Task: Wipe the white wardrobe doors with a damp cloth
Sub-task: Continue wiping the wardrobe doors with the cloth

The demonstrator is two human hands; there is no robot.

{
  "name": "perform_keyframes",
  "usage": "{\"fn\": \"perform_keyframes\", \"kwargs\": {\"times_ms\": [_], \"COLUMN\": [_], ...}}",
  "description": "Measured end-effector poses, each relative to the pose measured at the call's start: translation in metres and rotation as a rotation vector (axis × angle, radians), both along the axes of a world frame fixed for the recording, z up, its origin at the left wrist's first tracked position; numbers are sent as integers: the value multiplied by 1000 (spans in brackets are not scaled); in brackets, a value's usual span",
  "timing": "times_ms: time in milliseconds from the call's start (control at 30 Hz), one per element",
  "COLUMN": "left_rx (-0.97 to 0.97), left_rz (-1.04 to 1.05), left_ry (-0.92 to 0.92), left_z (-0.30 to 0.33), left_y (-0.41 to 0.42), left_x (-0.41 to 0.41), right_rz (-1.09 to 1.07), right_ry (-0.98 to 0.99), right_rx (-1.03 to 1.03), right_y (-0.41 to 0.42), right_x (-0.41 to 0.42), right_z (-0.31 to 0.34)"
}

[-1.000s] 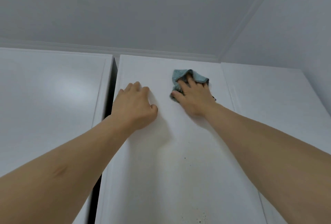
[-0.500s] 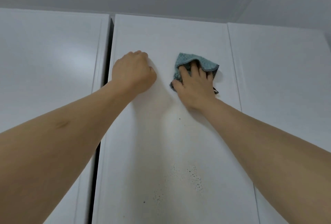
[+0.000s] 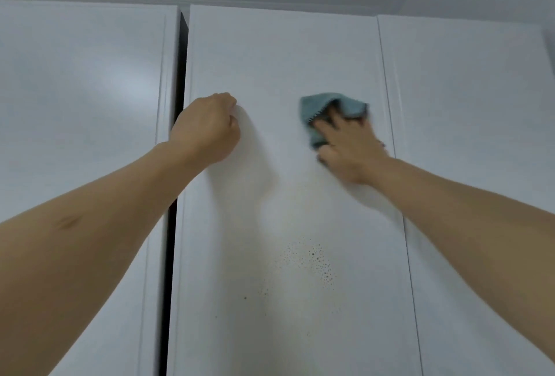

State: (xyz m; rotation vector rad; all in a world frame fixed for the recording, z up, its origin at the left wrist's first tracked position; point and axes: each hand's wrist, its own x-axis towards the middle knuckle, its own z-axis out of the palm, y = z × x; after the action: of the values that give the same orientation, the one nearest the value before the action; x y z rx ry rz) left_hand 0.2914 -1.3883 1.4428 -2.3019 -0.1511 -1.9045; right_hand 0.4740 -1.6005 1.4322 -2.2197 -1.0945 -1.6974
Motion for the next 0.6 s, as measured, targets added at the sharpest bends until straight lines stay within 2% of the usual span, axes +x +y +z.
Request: {"fn": "perform_keyframes", "kwargs": {"times_ms": [100,233,300,467,600], "left_rx": [22,63,84,99,119], "left_rz": [21,54,42,-12,-158], "left_ry": [-31,-41,-29,-14,-48], "left_z": [-8,-21,-27,-37,-50], "left_y": [16,41,50,60,53], "left_x": [-13,-22,-25,-27,-25], "right_rz": [3,-55,-60,-41,27], "right_ry": [83,159,187,94,25], "right_rx": [191,309,318,251,227], "right_y": [-29,7,29,89,143], "right_x": [20,4,-14,-61,-97], "right_z": [-20,-57,-70,-87,-94]}}
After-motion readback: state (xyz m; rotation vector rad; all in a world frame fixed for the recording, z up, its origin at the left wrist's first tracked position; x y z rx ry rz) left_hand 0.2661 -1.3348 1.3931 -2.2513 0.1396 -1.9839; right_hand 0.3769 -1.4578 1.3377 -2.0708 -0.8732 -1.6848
